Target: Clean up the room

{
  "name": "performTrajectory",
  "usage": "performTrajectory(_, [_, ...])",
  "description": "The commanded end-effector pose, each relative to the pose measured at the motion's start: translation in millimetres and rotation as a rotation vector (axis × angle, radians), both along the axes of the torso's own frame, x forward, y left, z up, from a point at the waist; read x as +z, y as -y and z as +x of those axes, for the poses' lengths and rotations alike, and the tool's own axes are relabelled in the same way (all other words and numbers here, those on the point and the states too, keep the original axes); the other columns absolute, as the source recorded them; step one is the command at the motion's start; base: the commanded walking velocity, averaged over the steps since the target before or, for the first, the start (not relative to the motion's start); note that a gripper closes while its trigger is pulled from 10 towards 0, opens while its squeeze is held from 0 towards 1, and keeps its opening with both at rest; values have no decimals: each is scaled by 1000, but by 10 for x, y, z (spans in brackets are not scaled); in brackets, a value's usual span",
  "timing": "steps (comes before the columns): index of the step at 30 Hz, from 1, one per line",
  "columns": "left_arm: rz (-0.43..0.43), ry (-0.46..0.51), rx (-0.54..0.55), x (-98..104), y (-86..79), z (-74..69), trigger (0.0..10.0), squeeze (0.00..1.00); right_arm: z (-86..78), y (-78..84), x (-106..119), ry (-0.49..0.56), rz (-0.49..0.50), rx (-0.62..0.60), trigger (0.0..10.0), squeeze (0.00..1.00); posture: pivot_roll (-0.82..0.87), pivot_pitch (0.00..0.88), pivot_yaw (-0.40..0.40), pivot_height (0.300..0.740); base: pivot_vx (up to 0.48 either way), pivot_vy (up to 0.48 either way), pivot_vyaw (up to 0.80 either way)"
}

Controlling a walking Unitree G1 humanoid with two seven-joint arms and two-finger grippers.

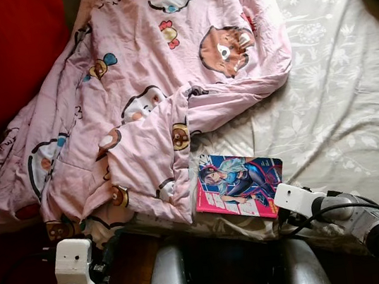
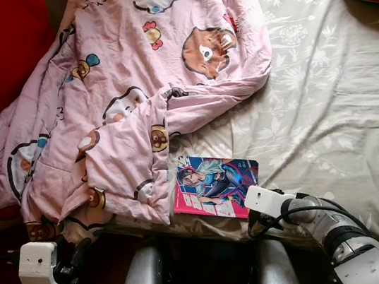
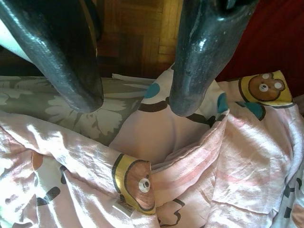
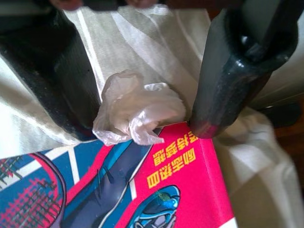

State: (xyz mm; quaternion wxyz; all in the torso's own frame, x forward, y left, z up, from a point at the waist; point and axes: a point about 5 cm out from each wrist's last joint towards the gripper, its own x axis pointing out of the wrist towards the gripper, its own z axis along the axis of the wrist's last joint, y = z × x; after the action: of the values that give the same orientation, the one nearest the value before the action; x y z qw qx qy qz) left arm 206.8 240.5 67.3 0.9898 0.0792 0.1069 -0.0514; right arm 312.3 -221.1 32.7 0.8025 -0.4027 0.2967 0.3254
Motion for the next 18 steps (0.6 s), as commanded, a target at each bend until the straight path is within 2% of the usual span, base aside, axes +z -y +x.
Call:
performTrajectory(1, [7, -47, 4, -53, -45, -83, 10000, 0, -102, 14, -102, -68, -10, 24, 10000, 0, 260, 369, 96, 631, 0, 0, 0])
performTrajectory(7, [4, -49, 2, -56, -42, -92, 10000, 0, -78, 28, -61, -79, 24, 12, 10000, 0, 255, 360, 100, 631, 0, 0, 0])
performTrajectory(18, [4, -49, -5, -44, -46, -65, 10000, 0, 18, 123, 86, -34, -15, 17, 10000, 0, 253, 356, 105, 631, 0, 0, 0])
